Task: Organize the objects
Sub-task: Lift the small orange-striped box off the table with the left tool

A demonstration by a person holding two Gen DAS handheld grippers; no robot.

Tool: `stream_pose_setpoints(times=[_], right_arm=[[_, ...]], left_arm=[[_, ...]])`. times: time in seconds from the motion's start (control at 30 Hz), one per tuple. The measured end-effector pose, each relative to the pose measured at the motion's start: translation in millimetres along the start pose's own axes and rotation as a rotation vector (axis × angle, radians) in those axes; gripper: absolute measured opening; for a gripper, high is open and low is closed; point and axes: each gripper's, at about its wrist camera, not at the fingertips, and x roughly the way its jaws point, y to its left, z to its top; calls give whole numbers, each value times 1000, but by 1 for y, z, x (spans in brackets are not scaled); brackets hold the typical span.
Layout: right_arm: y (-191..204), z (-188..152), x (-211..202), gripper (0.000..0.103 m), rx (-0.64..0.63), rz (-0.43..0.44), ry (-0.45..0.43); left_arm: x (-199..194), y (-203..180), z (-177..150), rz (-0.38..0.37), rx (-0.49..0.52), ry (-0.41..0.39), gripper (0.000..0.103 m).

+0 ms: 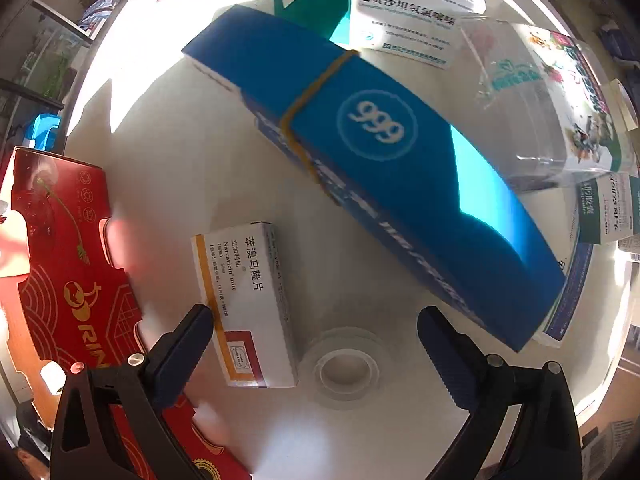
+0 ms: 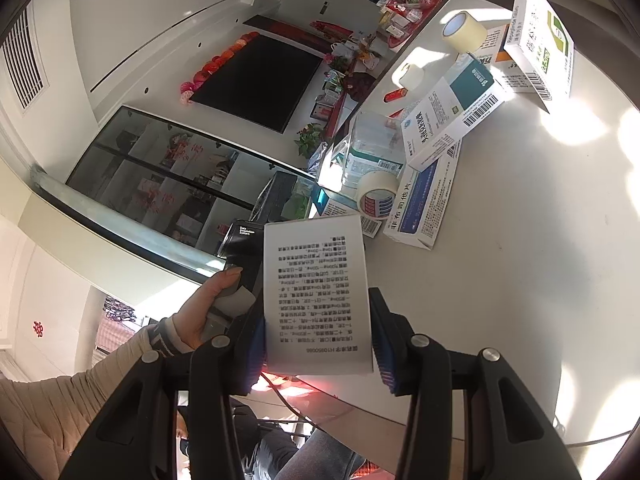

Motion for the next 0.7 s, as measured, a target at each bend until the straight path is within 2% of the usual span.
stream_pose_setpoints(times=[0.13, 0.17, 0.27, 0.37, 0.47, 0.57, 0.7], right_arm=[[5, -1, -1, 46, -15, -10, 4], [6, -2, -2, 46, -19, -13, 6], [9, -3, -3, 46, -31, -22, 13], [10, -2, -3, 46, -36, -22, 17], [11, -2, 1, 46, -39, -20, 24], [14, -4, 2, 46, -44, -20, 29], [16, -6, 3, 46, -50, -22, 36]], left_arm=[[-15, -27, -6, -105, 38, -39, 103], [-18, -28, -7, -100, 31, -48, 102], [-25, -27, -9, 10, 47, -69, 102], [-21, -27, -11, 115, 122, -76, 102], [-13, -27, -7, 144, 167, -73, 102], [-14, -25, -3, 122, 163, -98, 103], [-12, -12, 0, 13, 111, -78, 102]])
